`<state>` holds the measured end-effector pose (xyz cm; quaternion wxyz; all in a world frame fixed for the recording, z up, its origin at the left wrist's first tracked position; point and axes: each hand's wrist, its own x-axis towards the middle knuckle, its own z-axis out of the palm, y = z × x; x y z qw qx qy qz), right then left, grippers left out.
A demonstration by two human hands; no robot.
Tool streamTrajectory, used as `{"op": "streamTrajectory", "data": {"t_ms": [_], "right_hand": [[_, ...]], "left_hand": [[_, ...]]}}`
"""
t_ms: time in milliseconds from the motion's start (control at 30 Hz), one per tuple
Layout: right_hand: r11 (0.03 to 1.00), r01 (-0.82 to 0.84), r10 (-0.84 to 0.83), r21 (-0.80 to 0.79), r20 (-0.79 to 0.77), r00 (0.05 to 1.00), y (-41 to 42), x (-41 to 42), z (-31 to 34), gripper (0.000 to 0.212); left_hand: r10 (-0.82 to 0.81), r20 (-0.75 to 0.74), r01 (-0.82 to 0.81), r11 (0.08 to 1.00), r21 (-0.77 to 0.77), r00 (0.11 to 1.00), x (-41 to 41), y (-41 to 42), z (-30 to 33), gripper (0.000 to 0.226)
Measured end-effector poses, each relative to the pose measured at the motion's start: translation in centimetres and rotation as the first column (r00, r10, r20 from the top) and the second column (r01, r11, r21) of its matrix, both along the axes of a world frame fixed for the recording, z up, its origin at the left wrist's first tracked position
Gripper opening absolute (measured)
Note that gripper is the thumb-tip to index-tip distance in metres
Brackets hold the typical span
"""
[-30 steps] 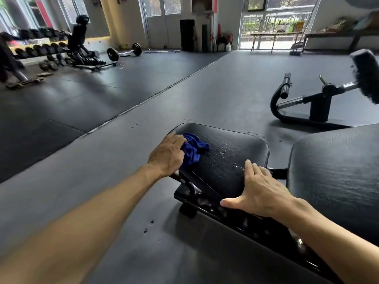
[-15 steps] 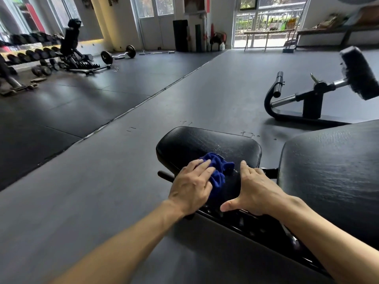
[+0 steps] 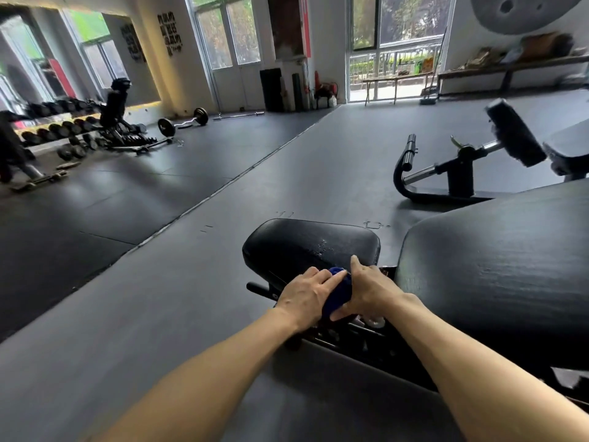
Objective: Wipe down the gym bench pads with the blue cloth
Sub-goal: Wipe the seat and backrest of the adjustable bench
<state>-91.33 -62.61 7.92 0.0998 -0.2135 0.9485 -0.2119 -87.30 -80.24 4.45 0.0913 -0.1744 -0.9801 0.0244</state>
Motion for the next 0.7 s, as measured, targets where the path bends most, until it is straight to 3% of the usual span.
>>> {"op": "streamTrajectory", "data": {"t_ms": [67, 200, 367, 467, 567, 700], "right_hand": [[1.000, -0.008, 0.008, -0.014, 0.001, 1.000, 0.2, 0.1, 0.0, 0.132], [0.998, -0.037, 0.037, -0.046, -0.004, 0.999, 0.3, 0.3, -0.2, 0.139], [0.998, -0.058, 0.057, -0.012, -0.041, 0.998, 0.1, -0.2, -1.1, 0.146], [0.999, -0.048, 0.047, -0.014, -0.037, 0.998, -0.2, -0.6, -1.7, 0.149], [0.999, -0.031, 0.030, -0.028, -0.033, 0.999, -0.4, -1.1, -2.0, 0.149], [0.999, -0.019, 0.020, 0.025, -0.036, 0.999, -0.5, -1.3, -1.8, 0.152]], "left_hand": [[0.035, 0.066, -0.030, 0.997, -0.072, 0.997, -0.1, 0.3, 1.0, 0.082], [0.059, 0.122, -0.053, 0.997, -0.054, 0.991, -0.4, -0.2, 2.1, 0.061], [0.191, -0.029, -0.192, 0.981, -0.040, 0.981, -0.1, -3.7, 2.2, 0.034], [0.301, -0.118, -0.293, 0.952, 0.086, 0.946, -1.0, -6.1, 1.6, 0.021], [0.270, -0.106, -0.239, 0.942, 0.236, 0.957, -1.6, -6.0, 0.3, 0.023], [0.067, -0.192, 0.007, 0.933, 0.359, 0.979, -0.5, -2.3, -1.3, 0.041]]}}
